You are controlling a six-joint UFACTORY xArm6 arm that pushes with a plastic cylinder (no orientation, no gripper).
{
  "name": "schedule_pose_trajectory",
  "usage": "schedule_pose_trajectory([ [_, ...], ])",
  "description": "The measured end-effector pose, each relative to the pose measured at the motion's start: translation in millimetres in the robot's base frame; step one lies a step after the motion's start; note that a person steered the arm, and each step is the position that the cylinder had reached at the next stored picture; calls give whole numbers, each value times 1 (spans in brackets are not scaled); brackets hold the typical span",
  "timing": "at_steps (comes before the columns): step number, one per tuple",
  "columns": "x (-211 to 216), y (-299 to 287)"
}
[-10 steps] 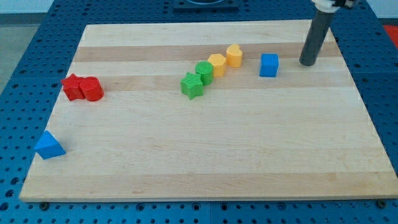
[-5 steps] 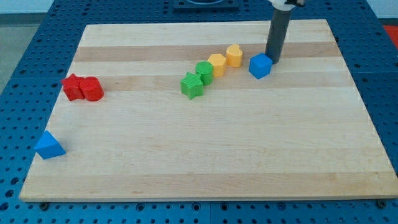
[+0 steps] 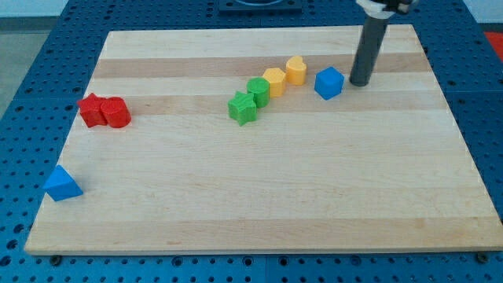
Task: Move the blue cube below the yellow heart
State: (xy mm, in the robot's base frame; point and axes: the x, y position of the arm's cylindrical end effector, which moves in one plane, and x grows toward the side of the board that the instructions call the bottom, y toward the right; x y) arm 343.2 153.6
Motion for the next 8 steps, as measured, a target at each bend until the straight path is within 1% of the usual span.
schedule_pose_trajectory([
  [1, 3, -20],
  [4, 3, -50],
  [6, 5, -51],
  [7, 52, -42],
  [8, 120, -83],
])
